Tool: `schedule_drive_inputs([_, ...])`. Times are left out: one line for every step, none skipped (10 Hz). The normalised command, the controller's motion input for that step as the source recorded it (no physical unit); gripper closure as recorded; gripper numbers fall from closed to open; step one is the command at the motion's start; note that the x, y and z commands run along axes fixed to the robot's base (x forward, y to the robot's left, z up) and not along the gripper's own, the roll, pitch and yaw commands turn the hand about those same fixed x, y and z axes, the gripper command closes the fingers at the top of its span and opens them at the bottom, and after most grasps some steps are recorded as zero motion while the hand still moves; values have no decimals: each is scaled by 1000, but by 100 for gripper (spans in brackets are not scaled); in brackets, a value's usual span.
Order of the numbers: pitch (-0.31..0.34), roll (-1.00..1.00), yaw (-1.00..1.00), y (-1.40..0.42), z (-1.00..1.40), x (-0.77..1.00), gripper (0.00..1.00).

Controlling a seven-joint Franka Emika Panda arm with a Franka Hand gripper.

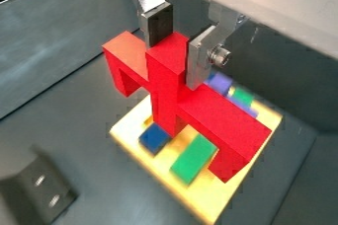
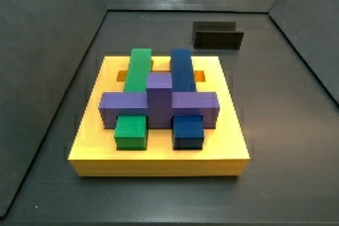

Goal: Pick up the red object. Move up. Move to above the board. Insert the red object.
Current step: Move to above the board, then insert the red object.

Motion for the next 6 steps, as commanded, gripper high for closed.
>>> schedule_drive_inputs([222, 29, 0, -733, 193, 306, 100])
schedule_drive_inputs([167, 49, 7, -394, 115, 178, 100])
schedule_drive_inputs([78, 27, 5, -179, 63, 82, 100])
schedule_drive_inputs([-79, 0, 17, -37, -71, 0, 100])
schedule_drive_inputs([-76, -49, -34, 246, -191, -311, 100])
schedule_drive_inputs([1, 0, -197, 806, -629, -174, 100])
